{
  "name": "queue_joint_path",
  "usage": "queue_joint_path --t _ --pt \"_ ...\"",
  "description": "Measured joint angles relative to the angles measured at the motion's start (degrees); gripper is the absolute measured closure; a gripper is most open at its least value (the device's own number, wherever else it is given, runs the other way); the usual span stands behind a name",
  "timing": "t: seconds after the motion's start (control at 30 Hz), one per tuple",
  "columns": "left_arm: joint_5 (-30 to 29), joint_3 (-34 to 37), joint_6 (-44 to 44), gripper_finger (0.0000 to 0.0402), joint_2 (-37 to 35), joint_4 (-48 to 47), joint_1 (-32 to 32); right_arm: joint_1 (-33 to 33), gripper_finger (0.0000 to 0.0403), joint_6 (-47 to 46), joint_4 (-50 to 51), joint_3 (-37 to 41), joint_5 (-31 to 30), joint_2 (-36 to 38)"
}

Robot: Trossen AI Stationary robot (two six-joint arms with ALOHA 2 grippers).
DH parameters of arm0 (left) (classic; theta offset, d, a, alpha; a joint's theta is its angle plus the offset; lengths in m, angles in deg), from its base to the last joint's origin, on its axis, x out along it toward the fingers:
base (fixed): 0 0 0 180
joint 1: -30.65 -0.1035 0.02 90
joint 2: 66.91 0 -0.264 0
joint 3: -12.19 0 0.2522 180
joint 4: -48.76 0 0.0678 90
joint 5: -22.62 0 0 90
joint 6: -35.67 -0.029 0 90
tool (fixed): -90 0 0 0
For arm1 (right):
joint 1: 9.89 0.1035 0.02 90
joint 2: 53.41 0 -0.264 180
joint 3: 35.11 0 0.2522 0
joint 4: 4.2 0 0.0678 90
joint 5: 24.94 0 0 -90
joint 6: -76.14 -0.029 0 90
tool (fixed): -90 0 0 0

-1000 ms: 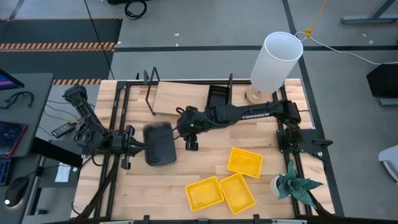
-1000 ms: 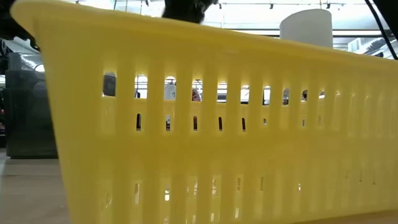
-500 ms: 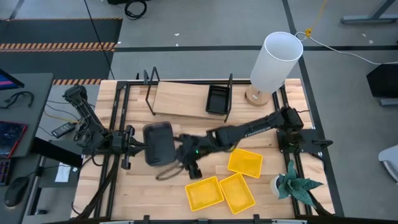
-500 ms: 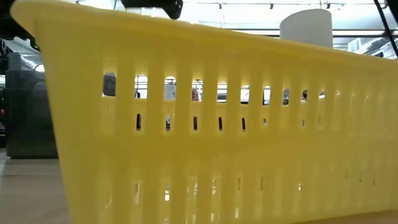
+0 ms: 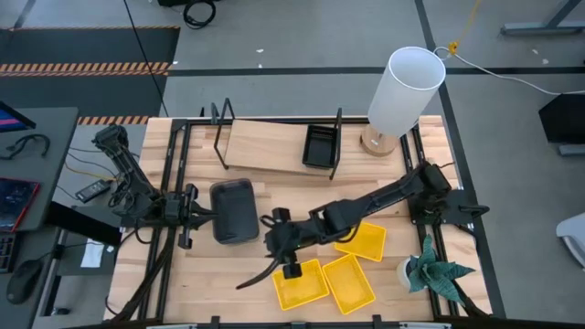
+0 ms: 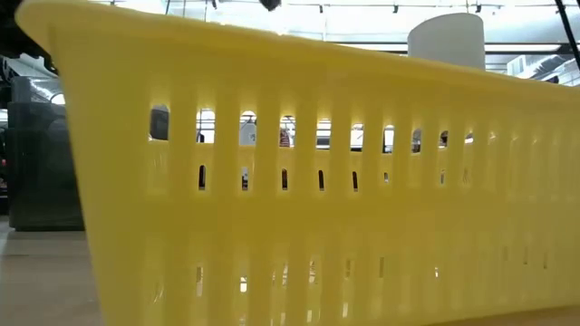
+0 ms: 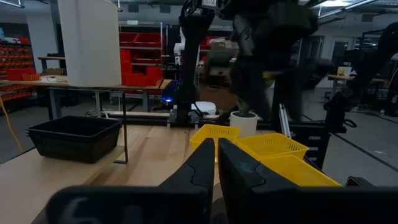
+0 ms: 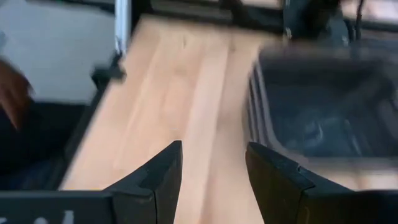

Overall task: Stack baskets on shelf by color
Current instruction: Stack the bottom right yellow basket on top of the other top yellow basket

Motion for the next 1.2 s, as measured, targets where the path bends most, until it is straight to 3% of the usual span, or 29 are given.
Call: queue_joint_path --t 0.4,0.53,0.67,0.9,1.07,1.2 --pt "0.0 0.0 0.0 0.0368 0.0 0.0 0.0 0.4 0.0229 1.0 17.5 0.1 -14.1 12.7" --pt "0.0 0.0 -0.1 0.0373 0.0 0.0 0.0 1.5 0.024 -0.9 17.4 6.1 -17.3 18.6" --pt "0.0 0.0 -5.6 0.0376 0.0 0.3 0.0 1.9 0.0248 -1.7 11.4 17.3 -18.2 27.4" --pt "0.2 0.0 -5.8 0.0367 0.0 1.5 0.0 0.0 0.0253 -0.7 -4.1 36.2 -15.5 42.8" --pt "1.7 0.0 4.6 0.0368 0.0 4.8 -0.4 -2.6 0.0253 -0.3 -14.7 48.1 -9.5 52.0" --pt "1.7 0.0 7.9 0.0373 0.0 5.2 -0.9 -4.1 0.0253 -0.9 -18.9 55.6 -7.5 58.6"
